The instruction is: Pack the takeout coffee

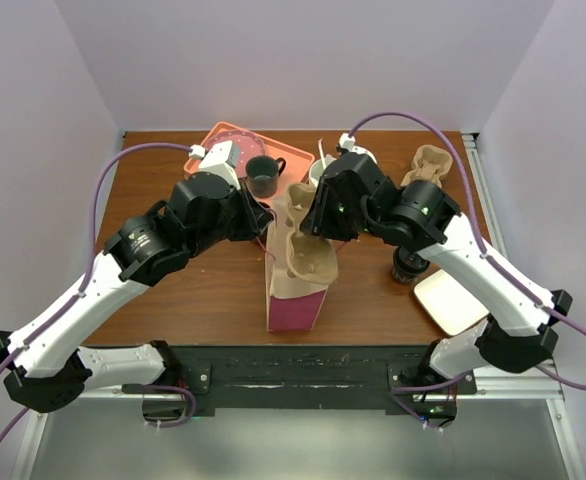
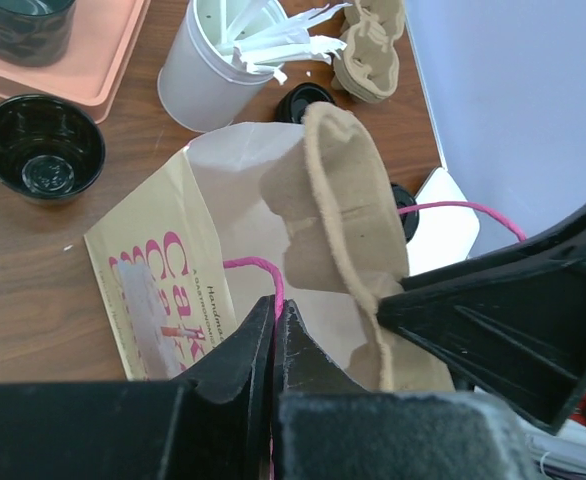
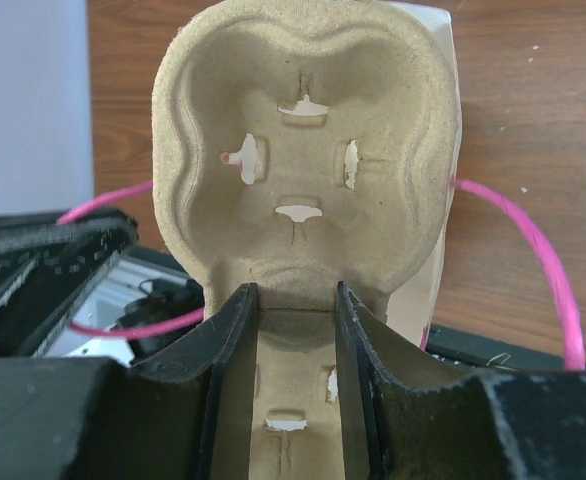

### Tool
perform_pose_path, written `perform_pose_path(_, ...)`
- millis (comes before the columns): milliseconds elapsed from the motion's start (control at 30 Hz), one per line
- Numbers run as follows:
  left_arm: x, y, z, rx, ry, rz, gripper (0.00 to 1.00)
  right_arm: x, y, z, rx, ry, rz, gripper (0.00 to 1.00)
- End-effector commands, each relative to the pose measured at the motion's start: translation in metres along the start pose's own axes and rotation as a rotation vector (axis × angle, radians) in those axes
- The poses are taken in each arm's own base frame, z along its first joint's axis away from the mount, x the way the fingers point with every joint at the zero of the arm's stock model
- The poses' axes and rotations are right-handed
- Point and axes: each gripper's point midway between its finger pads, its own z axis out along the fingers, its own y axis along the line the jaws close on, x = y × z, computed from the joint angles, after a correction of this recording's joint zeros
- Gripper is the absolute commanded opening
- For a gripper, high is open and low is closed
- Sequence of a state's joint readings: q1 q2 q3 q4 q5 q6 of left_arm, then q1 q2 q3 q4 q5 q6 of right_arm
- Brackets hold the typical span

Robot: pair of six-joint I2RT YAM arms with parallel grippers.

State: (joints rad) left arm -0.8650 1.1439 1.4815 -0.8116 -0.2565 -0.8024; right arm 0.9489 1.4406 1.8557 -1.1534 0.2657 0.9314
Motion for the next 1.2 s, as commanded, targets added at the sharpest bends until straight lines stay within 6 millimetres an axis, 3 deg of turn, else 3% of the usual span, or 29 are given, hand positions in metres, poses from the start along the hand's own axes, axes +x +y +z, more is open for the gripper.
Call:
perform_pose_path(0,-0.005,-0.011,0.0,0.055,-0.029,-0.06,0.0,-0.018,0.006,0.003,0.033,-0.069,0.001,0.21)
perform_pose_path(267,-0.003,-0.007,-0.004,0.059,-0.033,-0.073,0.0,-0.012,0.005,0.015,0.086,-0.066,-0.054,0.2)
perform_pose_path(467,0.002,-0.002,-0.007,0.052,-0.027,-0.074,0.0,0.003,0.015,0.026,0.109,-0.056,-0.184,0.2)
perform_pose_path(667,0.005,0.004,-0.011,0.041,-0.026,-0.077,0.0,0.013,0.012,0.035,0.147,-0.057,-0.232,0.2)
perform_pose_path(1167,0.008,0.017,-0.019,0.009,-0.03,-0.049,0.0,0.019,0.016,0.057,0.201,-0.076,-0.345,0.2)
